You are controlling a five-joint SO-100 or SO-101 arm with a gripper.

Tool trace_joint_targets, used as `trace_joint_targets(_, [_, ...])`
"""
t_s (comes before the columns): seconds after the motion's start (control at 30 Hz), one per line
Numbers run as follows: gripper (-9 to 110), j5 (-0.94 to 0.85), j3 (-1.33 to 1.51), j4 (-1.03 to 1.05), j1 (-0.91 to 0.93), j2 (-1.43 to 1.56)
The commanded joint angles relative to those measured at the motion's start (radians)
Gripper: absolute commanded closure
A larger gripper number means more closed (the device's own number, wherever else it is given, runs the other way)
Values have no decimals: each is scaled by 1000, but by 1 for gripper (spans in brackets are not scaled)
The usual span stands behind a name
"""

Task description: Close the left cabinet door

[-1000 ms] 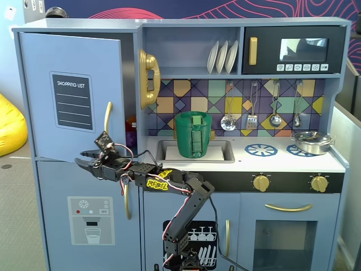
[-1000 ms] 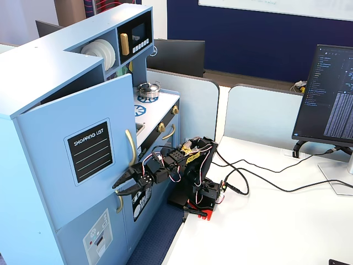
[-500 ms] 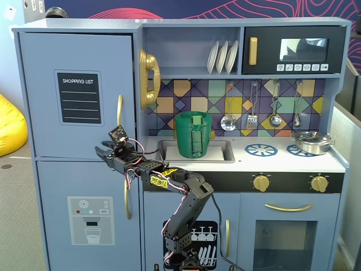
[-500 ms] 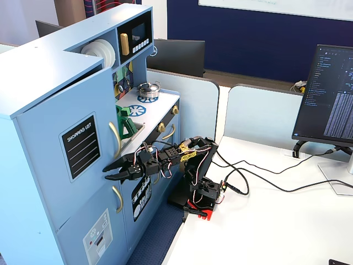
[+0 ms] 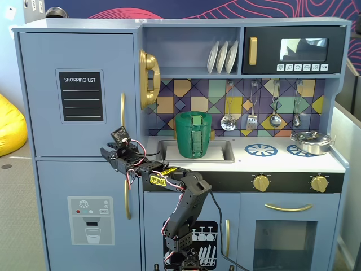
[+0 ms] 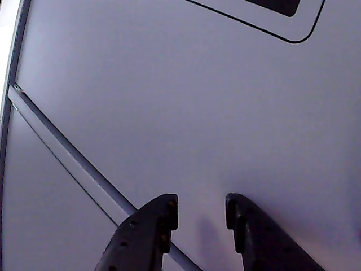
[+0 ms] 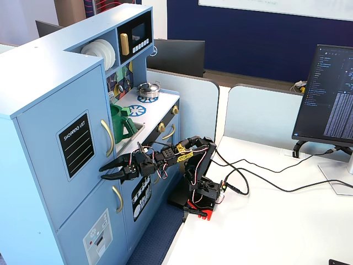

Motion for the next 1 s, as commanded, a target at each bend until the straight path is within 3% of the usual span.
trace_joint_targets(0.0, [102, 64, 40, 104, -15, 189])
trace_joint_targets(0.2, [102, 83, 218, 307, 20, 488])
trace_joint_targets(0.6, [102, 259, 537, 690, 430, 946])
trace_joint_targets(0.97, [102, 316, 733, 1215, 638, 1088])
